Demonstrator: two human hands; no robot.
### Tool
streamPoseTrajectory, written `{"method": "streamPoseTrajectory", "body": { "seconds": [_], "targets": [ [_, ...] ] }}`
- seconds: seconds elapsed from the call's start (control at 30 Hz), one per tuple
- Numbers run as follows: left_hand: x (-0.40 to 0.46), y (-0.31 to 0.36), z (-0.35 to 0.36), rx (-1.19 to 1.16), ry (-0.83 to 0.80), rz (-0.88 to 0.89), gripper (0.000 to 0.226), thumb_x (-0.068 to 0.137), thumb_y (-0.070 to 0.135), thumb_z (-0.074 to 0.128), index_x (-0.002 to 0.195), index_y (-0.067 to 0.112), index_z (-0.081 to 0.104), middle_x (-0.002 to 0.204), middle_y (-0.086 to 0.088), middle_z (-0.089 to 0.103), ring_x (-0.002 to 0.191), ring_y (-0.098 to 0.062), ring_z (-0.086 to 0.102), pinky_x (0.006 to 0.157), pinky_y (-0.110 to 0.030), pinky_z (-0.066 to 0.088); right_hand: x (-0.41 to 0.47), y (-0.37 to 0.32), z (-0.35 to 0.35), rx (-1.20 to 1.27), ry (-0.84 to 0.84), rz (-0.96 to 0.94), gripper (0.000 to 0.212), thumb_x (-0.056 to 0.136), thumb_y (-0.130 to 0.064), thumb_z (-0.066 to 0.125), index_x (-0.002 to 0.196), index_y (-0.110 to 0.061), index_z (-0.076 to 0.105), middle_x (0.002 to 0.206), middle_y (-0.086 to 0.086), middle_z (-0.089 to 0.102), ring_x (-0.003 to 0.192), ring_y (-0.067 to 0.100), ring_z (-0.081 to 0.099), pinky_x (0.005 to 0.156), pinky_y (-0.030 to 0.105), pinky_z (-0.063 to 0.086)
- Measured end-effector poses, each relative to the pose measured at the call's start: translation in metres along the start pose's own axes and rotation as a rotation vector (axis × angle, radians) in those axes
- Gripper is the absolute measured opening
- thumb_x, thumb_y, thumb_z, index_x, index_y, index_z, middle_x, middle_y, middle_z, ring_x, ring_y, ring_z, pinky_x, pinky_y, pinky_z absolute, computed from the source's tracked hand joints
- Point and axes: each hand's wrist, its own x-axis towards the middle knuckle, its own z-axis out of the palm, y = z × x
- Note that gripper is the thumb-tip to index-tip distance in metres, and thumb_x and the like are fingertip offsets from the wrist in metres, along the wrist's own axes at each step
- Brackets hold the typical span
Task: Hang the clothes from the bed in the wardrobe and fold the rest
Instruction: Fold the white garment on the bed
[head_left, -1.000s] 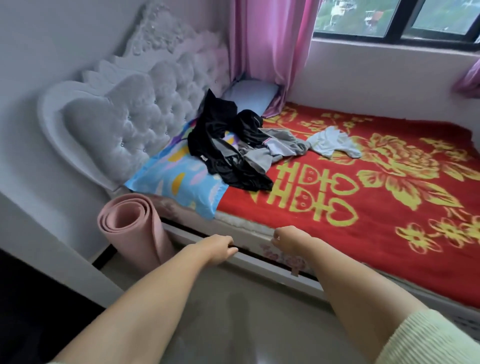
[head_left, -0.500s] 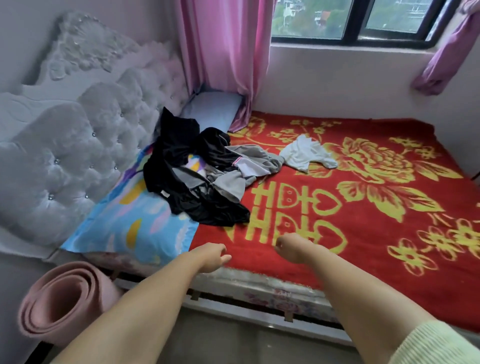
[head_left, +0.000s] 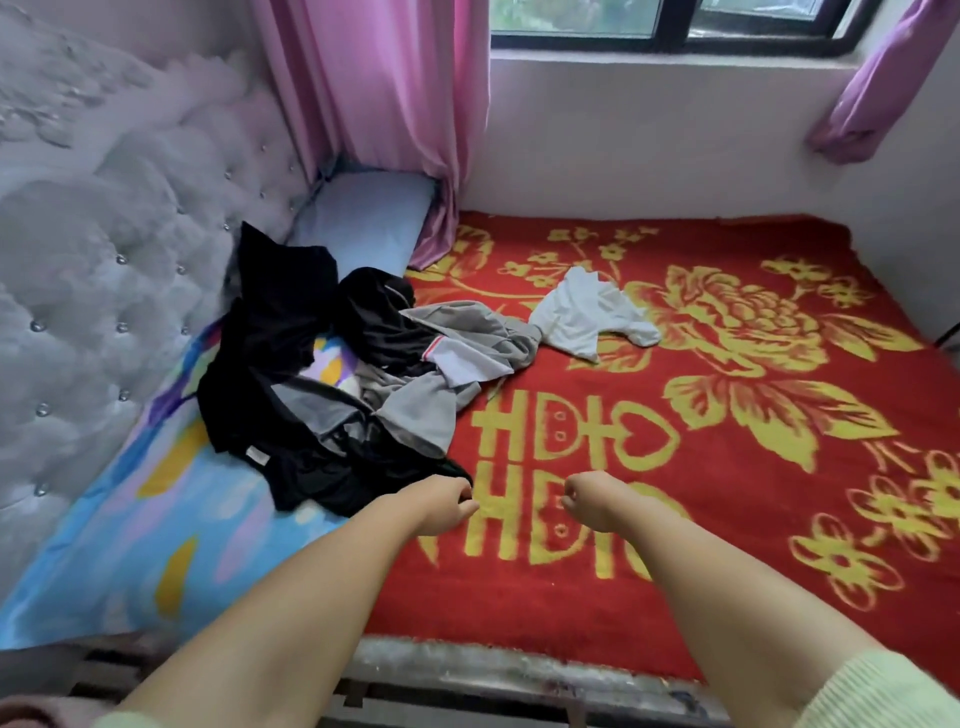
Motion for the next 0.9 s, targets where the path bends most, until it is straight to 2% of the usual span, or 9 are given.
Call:
{"method": "streamPoseTrajectory", "body": {
  "seconds": [0.13,0.23,0.4,0.53,0.6,0.7,0.77,0.87,0.9],
  "targets": [
    [0.049,-0.021,-0.014,-0.074,-0.01,-0.094,0.038,0.099,0.039,0.04,0.117,0.01,0.056,0.112,-0.008,0.061,0.099,-0.025,0.057,0.081,-0.034,0.043,0.057,0.003,-0.026,-0.016,-0.048,-0.045,0.035,0.102,-0.027,0.034,0.113,-0.006,0.059,0.11,0.009,0.064,0.088,0.023,0.06,0.071,0.032,0.049],
    [0.096,-0.033,-0.021,-0.105,-0.003,-0.138,0.037,0.099,0.039,0.04,0.117,0.011,0.056,0.116,-0.008,0.061,0.103,-0.025,0.056,0.084,-0.033,0.043,0.103,0.011,-0.046,-0.047,-0.066,-0.08,0.036,0.102,-0.026,0.033,0.116,-0.006,0.059,0.113,0.009,0.063,0.094,0.025,0.06,0.075,0.033,0.049],
    [0.18,-0.035,-0.019,-0.156,-0.086,-0.128,0.04,0.098,0.041,0.04,0.124,0.013,0.052,0.126,-0.008,0.058,0.112,-0.025,0.054,0.094,-0.036,0.044,0.184,0.035,-0.056,-0.011,-0.109,-0.044,0.034,0.1,-0.022,0.035,0.116,-0.006,0.06,0.113,0.009,0.064,0.097,0.025,0.061,0.075,0.033,0.05],
    [0.275,-0.03,-0.02,-0.126,-0.112,-0.068,0.041,0.099,0.041,0.037,0.127,0.014,0.051,0.127,-0.008,0.057,0.112,-0.026,0.054,0.091,-0.038,0.046,0.253,0.061,-0.053,0.038,-0.089,0.009,0.031,0.1,-0.022,0.033,0.113,-0.007,0.058,0.107,0.008,0.062,0.085,0.024,0.056,0.061,0.029,0.041],
    [0.32,-0.024,-0.015,-0.1,-0.082,-0.035,0.038,0.098,0.039,0.036,0.123,0.014,0.051,0.124,-0.008,0.058,0.108,-0.028,0.056,0.087,-0.039,0.047,0.284,0.078,-0.049,0.037,-0.061,0.056,0.03,0.101,-0.025,0.033,0.11,-0.009,0.056,0.109,0.009,0.061,0.091,0.027,0.059,0.066,0.03,0.042],
    [0.375,-0.011,-0.004,-0.006,0.055,0.033,0.041,0.1,0.036,0.035,0.134,0.015,0.043,0.132,-0.008,0.048,0.12,-0.027,0.047,0.094,-0.038,0.043,0.327,0.106,-0.051,0.039,0.043,0.111,0.023,0.1,-0.025,0.033,0.098,-0.013,0.053,0.108,0.007,0.06,0.093,0.028,0.058,0.07,0.032,0.042],
    [0.42,-0.002,0.006,0.134,0.186,0.073,0.046,0.1,0.037,0.034,0.142,0.019,0.034,0.143,-0.008,0.038,0.132,-0.025,0.035,0.105,-0.038,0.034,0.37,0.127,-0.06,0.047,0.166,0.143,0.024,0.098,-0.023,0.034,0.102,-0.011,0.055,0.111,0.008,0.058,0.099,0.03,0.057,0.071,0.032,0.041],
    [0.472,-0.002,0.034,0.187,0.231,0.014,0.055,0.1,0.042,0.029,0.15,0.023,0.018,0.16,-0.005,0.009,0.146,-0.019,0.01,0.117,-0.041,0.013,0.427,0.15,-0.072,0.071,0.308,0.166,0.025,0.097,-0.022,0.038,0.111,-0.009,0.054,0.119,0.011,0.053,0.107,0.033,0.053,0.076,0.037,0.043],
    [0.482,-0.006,0.046,0.186,0.264,-0.01,0.055,0.1,0.043,0.027,0.151,0.022,0.02,0.16,-0.005,0.009,0.147,-0.019,0.009,0.118,-0.042,0.01,0.443,0.154,-0.073,0.075,0.344,0.165,0.027,0.097,-0.021,0.041,0.118,-0.009,0.052,0.124,0.012,0.049,0.112,0.033,0.05,0.079,0.04,0.043]
  ]
}}
